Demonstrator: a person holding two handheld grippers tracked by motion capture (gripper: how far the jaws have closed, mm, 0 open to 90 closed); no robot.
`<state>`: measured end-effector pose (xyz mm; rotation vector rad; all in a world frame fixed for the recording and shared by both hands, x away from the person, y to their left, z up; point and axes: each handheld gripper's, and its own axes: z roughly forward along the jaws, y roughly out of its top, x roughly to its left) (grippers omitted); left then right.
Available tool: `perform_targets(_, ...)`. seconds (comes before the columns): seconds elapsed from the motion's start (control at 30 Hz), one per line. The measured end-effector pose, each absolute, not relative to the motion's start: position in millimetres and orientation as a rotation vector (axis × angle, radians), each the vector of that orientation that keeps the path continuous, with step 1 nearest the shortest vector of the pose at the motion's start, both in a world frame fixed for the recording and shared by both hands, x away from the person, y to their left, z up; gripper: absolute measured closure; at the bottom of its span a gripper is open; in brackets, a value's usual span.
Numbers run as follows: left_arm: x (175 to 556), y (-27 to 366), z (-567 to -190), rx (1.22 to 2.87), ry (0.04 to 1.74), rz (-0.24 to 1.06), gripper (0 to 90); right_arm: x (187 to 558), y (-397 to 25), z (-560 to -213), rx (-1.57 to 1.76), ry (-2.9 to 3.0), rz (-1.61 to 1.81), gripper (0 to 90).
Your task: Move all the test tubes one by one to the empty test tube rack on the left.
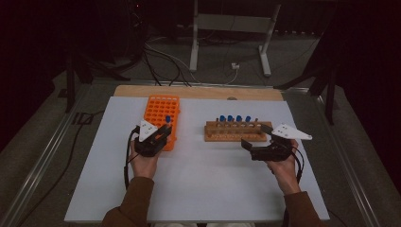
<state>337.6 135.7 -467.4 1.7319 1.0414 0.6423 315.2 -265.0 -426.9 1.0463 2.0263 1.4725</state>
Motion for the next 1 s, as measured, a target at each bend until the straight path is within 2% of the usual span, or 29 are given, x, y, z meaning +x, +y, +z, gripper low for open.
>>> perform_targets(1.0, 334.6, 140.6, -500.6, 1.780, 1.075, 0.623, 78.5, 315.0, -264.3, -434.8, 1.050, 2.054, 1.467, 0.0)
